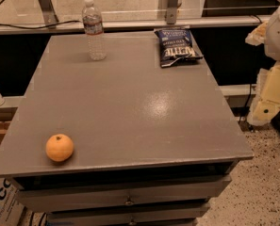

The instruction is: Move blue chip bag near water bottle

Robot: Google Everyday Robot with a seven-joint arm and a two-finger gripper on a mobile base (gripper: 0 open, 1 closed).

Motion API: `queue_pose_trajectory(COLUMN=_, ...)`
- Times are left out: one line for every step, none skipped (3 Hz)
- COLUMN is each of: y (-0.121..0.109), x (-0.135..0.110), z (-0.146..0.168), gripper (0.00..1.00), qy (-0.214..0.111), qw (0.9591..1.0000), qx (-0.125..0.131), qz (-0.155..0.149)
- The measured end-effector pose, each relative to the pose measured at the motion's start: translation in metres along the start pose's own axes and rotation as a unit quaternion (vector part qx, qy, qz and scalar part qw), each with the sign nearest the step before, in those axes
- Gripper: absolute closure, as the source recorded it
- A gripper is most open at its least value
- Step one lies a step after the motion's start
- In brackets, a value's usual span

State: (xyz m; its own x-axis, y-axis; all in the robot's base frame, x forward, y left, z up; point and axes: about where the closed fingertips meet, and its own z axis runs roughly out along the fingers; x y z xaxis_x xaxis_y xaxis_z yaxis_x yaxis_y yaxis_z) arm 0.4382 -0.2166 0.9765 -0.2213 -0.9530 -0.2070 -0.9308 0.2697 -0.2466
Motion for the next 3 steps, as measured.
queue_pose_trajectory(y=0.0, x=0.0, z=0.0, gripper=0.0, qy=0.0, qw=1.0, qx=0.0, qz=0.0)
queue_pose_trajectory(y=-0.002, x=-0.004, z=0.003, gripper=0.0, qy=-0.01, qw=0.9999, qx=0.011, qz=-0.003)
queue_pose_trajectory(y=-0.02, x=-0.004, z=0.027, gripper=0.0, qy=-0.027, qw=0.9989, qx=0.028, qz=0.025)
